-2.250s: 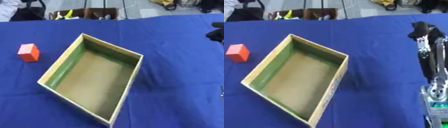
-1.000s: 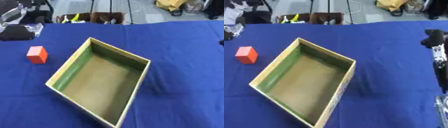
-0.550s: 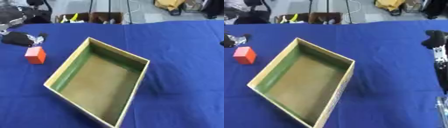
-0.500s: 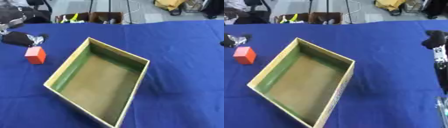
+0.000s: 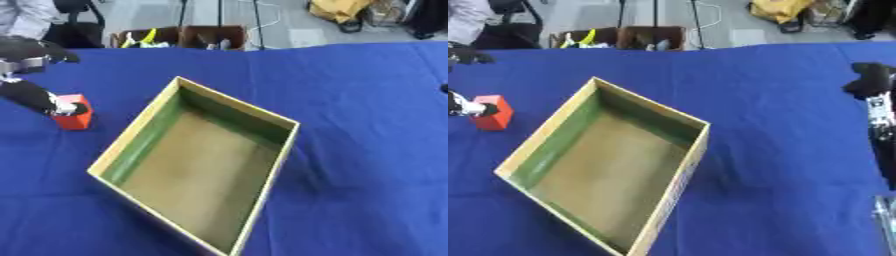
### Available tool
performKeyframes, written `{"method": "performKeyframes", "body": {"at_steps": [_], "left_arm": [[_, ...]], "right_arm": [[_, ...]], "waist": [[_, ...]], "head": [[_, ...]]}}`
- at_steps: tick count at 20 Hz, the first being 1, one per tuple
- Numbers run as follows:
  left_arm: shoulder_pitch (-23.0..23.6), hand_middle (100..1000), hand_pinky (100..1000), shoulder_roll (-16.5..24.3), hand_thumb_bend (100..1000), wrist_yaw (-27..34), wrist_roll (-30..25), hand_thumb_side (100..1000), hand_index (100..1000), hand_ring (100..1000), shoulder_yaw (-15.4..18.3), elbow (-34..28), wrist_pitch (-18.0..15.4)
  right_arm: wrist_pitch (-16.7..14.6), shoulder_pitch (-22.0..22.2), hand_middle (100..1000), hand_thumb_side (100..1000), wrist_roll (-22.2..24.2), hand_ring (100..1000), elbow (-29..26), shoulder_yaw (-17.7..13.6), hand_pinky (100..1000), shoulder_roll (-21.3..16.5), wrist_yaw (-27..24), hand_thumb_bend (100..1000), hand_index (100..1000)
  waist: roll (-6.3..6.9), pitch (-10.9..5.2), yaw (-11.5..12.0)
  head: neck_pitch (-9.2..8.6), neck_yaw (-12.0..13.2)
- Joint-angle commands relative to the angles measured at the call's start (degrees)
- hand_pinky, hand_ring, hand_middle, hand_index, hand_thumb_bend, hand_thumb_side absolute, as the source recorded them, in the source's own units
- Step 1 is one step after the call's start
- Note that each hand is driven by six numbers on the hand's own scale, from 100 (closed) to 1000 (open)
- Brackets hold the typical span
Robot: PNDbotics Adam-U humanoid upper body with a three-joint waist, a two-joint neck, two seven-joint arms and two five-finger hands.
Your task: Pick up objects on the table and place them in the box.
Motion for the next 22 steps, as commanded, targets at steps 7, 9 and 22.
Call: {"method": "performKeyframes", "body": {"at_steps": [7,9,22], "left_arm": [[-3.05,974,820,1.13,323,-3.26,-3.36,490,1000,900,-0.04,4.12,-2.67],[-3.59,982,825,1.25,375,-3.93,-3.40,505,1000,901,-0.48,5.49,-3.67],[-7.19,1000,846,-0.21,511,-12.88,-3.42,542,1000,915,-0.55,13.57,-5.99]], "right_arm": [[-0.11,-0.19,527,1000,0.20,650,-0.55,-0.02,711,-1.16,-0.05,535,748],[-0.12,-0.18,527,1000,0.22,650,-0.52,-0.02,711,-1.21,-0.05,535,748],[-0.23,-0.30,527,1000,0.50,651,-0.44,0.09,712,-1.46,-0.04,537,748]], "waist": [[0.08,-0.94,-0.04],[0.11,-0.85,-0.13],[0.38,0.22,-0.80]], "head": [[-0.99,0.56],[-1.09,0.64],[-2.02,1.57]]}}
